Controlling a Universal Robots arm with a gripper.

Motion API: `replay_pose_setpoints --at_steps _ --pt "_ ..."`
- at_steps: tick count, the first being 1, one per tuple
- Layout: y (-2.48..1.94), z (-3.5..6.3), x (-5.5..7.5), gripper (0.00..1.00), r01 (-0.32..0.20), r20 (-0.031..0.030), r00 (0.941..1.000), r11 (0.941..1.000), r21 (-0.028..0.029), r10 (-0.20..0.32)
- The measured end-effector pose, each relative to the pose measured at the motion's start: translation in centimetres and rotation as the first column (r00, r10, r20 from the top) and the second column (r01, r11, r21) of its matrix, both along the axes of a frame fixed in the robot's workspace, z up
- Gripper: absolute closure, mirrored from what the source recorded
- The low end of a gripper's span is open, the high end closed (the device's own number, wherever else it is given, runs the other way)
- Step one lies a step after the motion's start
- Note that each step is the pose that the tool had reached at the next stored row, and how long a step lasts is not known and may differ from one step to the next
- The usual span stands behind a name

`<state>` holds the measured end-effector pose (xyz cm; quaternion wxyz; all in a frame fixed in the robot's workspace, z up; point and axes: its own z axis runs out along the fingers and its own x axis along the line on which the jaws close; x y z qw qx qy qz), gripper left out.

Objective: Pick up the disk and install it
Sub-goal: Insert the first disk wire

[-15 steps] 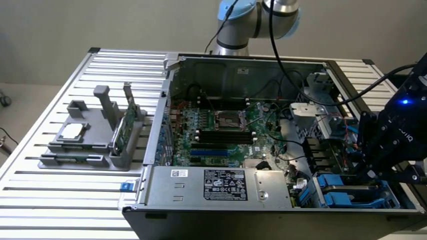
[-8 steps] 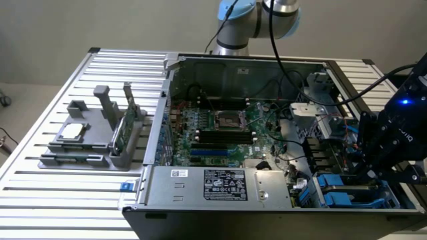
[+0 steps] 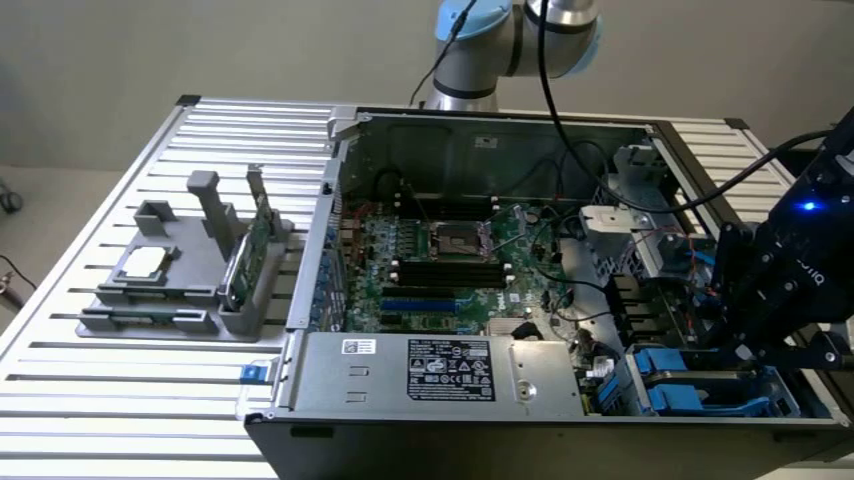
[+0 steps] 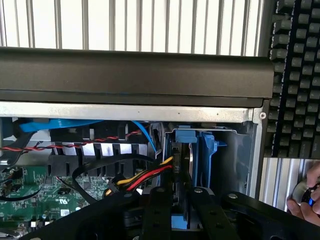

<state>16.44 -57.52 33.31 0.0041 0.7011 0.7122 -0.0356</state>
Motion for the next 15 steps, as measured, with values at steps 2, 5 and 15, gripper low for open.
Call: replay_pose_setpoints --at_steps 2,5,15 --pt "0.0 0.26 -0.1 0.75 0.0 0.0 1.0 1.0 0.0 0.0" --pt "0.0 1.03 -0.3 0.75 0.0 0.0 1.0 1.0 0.0001 0.0" --pt "-0.08 2.82 -2.7 0.75 0.0 0.0 1.0 1.0 0.0019 0.0"
